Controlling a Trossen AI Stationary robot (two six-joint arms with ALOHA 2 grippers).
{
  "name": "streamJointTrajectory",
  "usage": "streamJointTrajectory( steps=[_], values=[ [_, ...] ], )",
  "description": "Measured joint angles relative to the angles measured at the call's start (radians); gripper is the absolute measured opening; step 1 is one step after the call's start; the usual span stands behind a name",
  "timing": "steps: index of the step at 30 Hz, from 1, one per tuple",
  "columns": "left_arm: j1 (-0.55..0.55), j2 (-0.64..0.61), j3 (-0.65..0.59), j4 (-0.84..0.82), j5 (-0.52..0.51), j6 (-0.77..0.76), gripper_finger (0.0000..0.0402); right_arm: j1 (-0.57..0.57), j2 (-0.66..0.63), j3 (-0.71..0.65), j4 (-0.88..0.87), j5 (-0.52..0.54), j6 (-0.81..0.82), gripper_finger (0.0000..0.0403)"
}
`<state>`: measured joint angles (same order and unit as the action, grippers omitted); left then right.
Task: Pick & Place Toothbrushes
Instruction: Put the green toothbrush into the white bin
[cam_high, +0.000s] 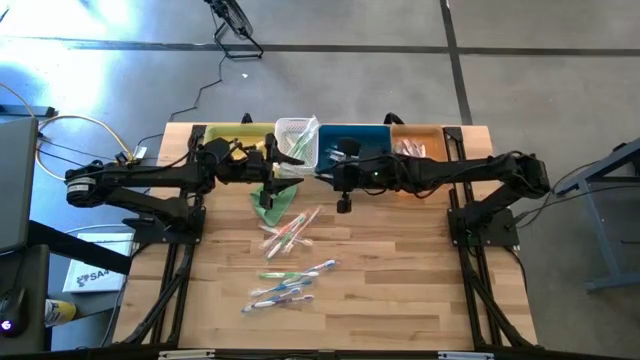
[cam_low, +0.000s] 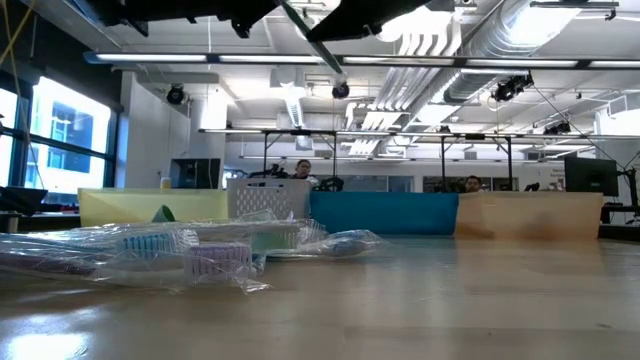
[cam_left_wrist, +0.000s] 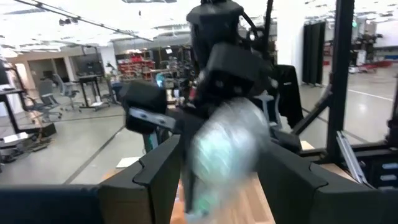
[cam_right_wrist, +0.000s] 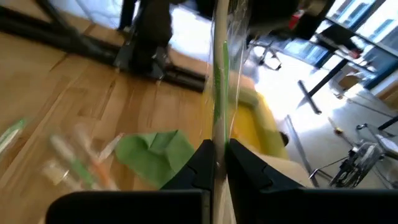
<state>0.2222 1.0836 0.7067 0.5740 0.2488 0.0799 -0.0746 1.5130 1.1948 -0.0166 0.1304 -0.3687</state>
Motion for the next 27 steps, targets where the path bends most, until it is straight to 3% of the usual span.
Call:
streamJointTrajectory(
  steps=[3,18,27],
  values=[
    [0.0,0.0,0.0,0.0,0.007,0.001,0.0195,0.0,0.003,-0.001,0.012,0.046,-0.003,0.0015],
    [0.0,0.0,0.0,0.0,0.007,0.048,0.0193,0.0,0.003,-0.001,0.051,0.05,-0.003,0.0015],
    [0.0,0.0,0.0,0.001,0.004,0.048,0.0115,0.0,0.003,-0.001,0.05,0.047,-0.003,0.0015]
  ],
)
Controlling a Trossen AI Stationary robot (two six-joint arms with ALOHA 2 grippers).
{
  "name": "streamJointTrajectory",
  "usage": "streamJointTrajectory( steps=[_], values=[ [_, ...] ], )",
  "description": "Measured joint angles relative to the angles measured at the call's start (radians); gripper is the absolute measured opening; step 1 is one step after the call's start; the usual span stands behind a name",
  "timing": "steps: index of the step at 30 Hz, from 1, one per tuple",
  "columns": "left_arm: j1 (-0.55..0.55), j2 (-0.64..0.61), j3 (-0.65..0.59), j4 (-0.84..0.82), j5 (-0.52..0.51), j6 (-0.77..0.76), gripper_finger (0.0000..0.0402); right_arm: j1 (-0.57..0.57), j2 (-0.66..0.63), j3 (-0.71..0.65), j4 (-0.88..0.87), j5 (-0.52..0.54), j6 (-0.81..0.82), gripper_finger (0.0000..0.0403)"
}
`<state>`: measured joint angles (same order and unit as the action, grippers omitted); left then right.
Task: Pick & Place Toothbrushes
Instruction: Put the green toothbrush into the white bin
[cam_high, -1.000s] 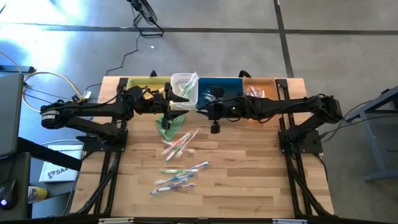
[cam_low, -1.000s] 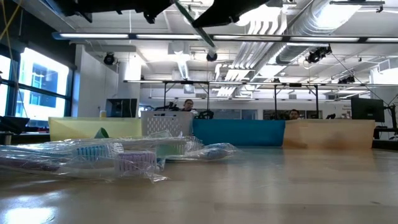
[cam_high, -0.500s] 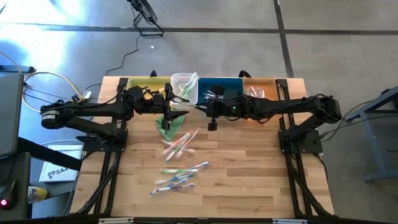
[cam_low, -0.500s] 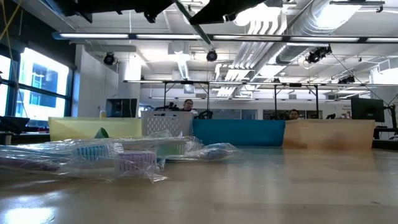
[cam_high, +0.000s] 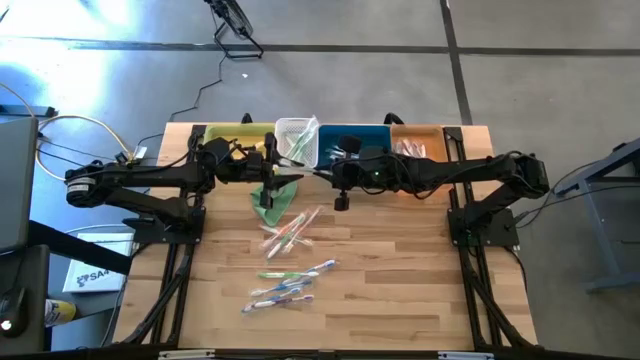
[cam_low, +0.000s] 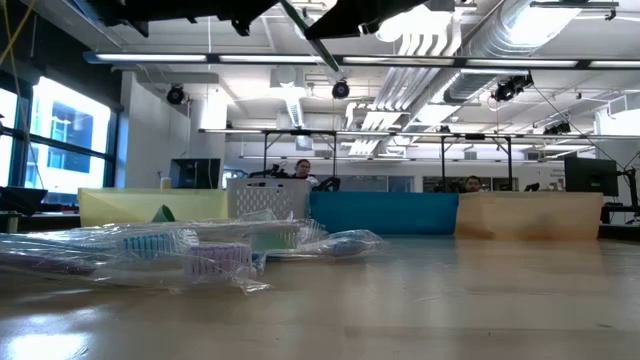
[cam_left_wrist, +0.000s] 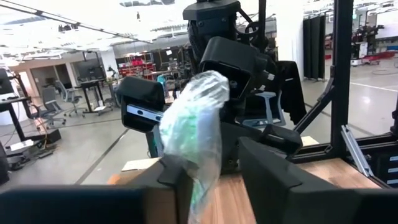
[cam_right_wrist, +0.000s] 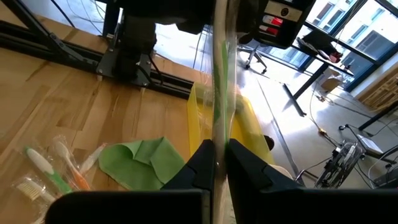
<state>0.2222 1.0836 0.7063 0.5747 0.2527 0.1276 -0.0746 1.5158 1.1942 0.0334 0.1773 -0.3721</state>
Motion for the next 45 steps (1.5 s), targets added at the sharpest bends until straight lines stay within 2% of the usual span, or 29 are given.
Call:
streamJointTrajectory(
  steps=[13,23,26,33,37,42,45],
  values=[
    [0.0,0.0,0.0,0.0,-0.007,0.021,0.0012,0.001,-0.001,0.0,-0.002,-0.001,-0.002,0.0015],
    [0.0,0.0,0.0,-0.017,-0.004,0.051,0.0008,0.001,-0.001,0.0,-0.011,-0.001,-0.002,0.0019],
    [0.0,0.0,0.0,-0.021,-0.003,0.052,0.001,0.001,-0.001,0.0,-0.011,0.006,0.006,0.005],
    [0.001,0.0,-0.002,-0.028,0.004,0.062,0.0008,0.023,-0.007,0.0,-0.036,0.024,0.009,0.0163],
    [0.047,-0.007,-0.002,-0.034,0.008,0.068,0.0008,0.056,-0.016,0.0,-0.087,0.14,0.009,0.0214],
    [0.151,-0.007,-0.002,-0.074,0.034,0.046,0.0008,0.094,-0.044,0.0,-0.222,0.266,0.027,0.0241],
    [0.227,-0.008,-0.002,-0.108,0.055,0.02,0.0008,0.107,-0.063,0.0,-0.292,0.267,0.078,0.0241]
  ],
)
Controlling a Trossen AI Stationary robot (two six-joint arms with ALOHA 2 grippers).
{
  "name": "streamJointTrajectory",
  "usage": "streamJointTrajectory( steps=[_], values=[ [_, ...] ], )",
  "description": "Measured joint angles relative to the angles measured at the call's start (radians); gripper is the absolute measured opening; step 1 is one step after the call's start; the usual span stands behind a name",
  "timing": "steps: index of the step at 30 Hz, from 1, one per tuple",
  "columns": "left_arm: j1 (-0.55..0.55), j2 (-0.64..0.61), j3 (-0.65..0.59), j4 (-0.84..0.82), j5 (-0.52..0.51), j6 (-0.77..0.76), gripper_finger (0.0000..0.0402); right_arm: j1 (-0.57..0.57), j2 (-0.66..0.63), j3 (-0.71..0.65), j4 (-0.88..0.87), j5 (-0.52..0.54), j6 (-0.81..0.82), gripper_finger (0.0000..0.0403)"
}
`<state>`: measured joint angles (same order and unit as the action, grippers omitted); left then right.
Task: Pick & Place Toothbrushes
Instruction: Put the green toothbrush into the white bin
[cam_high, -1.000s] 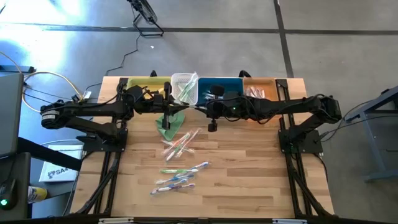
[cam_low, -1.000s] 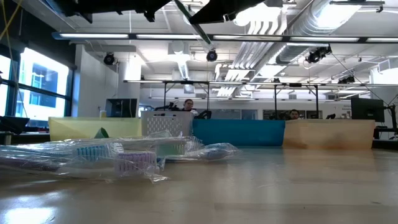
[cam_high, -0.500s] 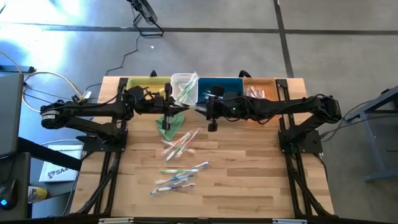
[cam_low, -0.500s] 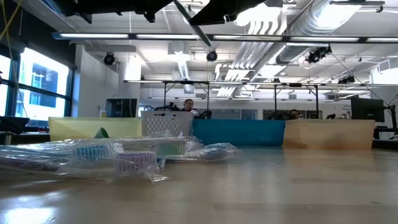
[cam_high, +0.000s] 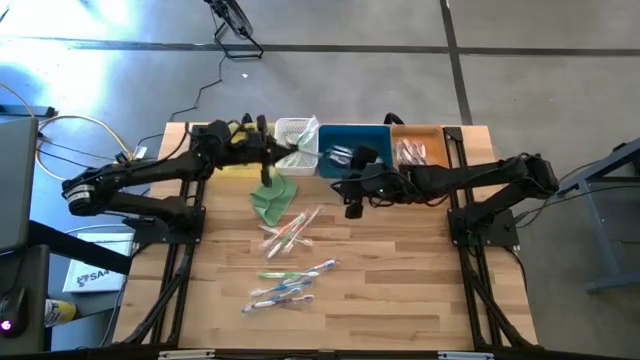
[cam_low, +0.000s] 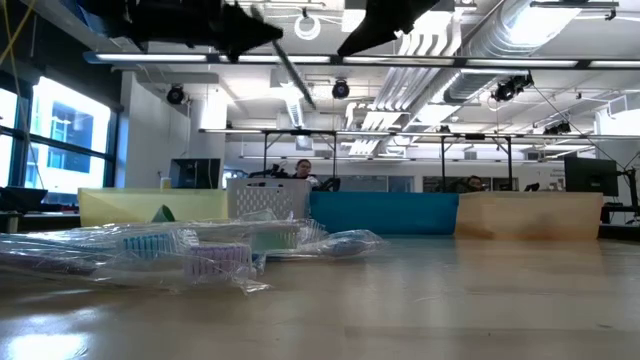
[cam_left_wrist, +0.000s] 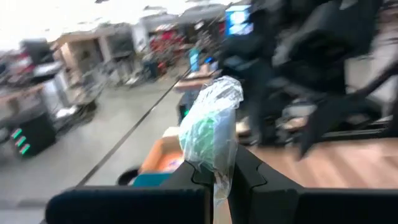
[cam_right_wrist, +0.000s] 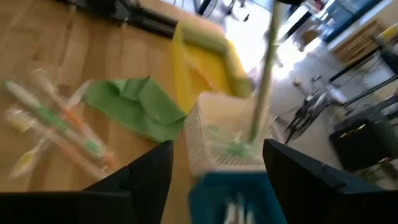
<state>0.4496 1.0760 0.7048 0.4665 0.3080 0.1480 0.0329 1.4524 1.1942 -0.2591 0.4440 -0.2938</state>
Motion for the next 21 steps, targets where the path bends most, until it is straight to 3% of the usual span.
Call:
streamJointTrajectory(
  steps=[11,21],
  values=[
    [0.198,0.016,0.0,-0.174,-0.003,-0.007,0.0008,0.005,0.003,0.0,-0.073,-0.122,0.14,0.021],
    [0.222,0.217,0.0,-0.158,-0.004,-0.046,0.0008,0.007,0.004,0.0,-0.073,-0.137,0.183,0.0185]
  ],
)
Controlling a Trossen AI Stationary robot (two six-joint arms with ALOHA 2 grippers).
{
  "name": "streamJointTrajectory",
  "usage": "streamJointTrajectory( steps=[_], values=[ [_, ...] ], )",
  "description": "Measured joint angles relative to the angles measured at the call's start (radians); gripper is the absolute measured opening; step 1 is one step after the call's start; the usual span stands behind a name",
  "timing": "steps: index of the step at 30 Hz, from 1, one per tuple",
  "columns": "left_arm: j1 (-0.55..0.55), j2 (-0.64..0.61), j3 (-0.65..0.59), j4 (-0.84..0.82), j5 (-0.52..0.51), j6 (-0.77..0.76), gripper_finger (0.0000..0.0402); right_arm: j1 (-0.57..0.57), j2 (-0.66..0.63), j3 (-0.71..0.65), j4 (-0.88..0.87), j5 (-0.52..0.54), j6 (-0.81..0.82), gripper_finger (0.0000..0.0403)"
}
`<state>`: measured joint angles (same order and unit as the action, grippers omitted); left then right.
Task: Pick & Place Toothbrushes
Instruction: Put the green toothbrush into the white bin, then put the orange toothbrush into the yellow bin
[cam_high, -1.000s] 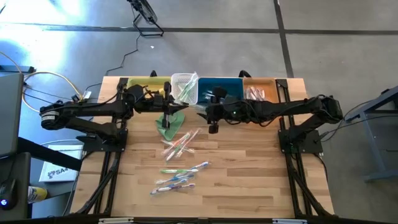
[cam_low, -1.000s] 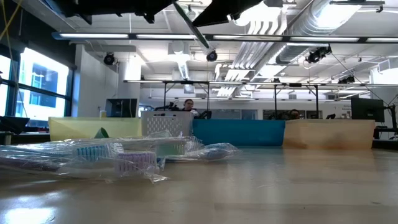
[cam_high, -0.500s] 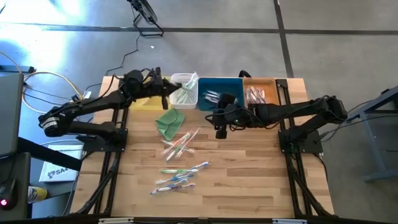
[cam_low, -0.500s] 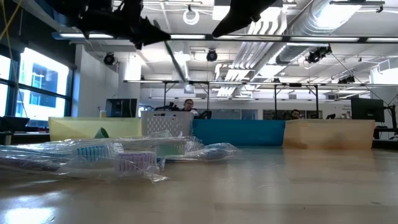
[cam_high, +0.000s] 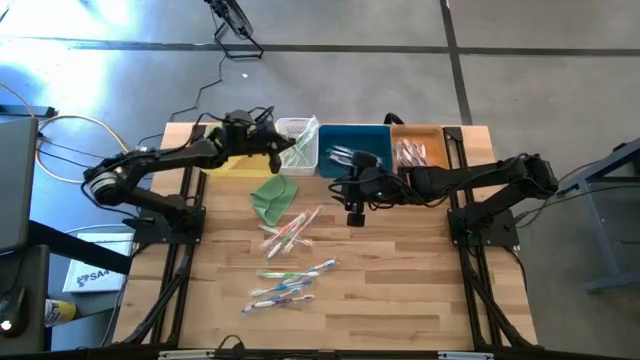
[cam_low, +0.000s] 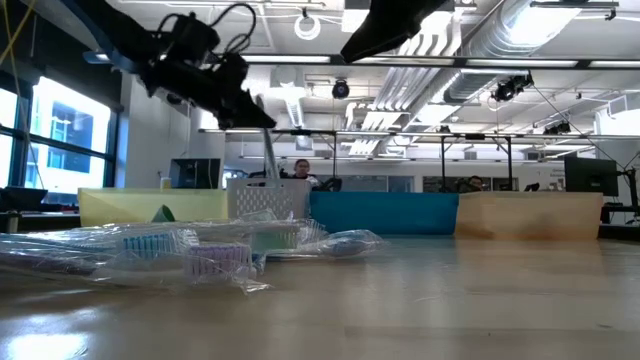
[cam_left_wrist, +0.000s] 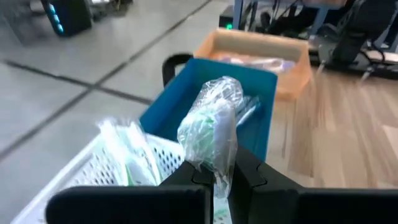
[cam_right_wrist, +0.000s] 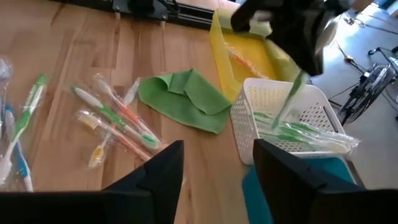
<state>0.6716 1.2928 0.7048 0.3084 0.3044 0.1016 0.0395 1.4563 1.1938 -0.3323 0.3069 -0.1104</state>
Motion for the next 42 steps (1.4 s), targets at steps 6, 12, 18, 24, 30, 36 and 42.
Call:
streamJointTrajectory(
  steps=[6,12,18,24,30,36,42],
  values=[
    [0.003,0.122,0.0,0.089,0.004,-0.051,0.0008,0.0,0.0,0.0,-0.015,0.0,0.033,0.0176],
    [0.003,0.176,0.002,0.108,-0.054,-0.059,0.0047,0.0,0.0,0.0,-0.022,0.0,0.036,0.0176],
    [0.003,0.182,0.002,0.107,-0.078,-0.058,0.0132,0.0,0.0,0.0,-0.026,0.0,0.036,0.0176],
    [0.031,0.182,0.002,0.144,-0.165,-0.003,0.0207,0.0,0.0,0.0,-0.026,0.0,0.04,0.0176],
    [0.106,0.181,0.002,0.234,-0.168,0.021,0.0238,0.0,0.0,0.0,-0.032,0.0,0.04,0.0176],
    [0.17,0.176,0.002,0.317,-0.146,0.064,0.0241,0.0,0.0,0.0,-0.031,0.0,0.04,0.0176],
    [0.178,0.176,0.002,0.348,0.008,0.077,0.0241,0.0,0.0,0.0,-0.031,0.008,0.04,0.0176]
  ],
)
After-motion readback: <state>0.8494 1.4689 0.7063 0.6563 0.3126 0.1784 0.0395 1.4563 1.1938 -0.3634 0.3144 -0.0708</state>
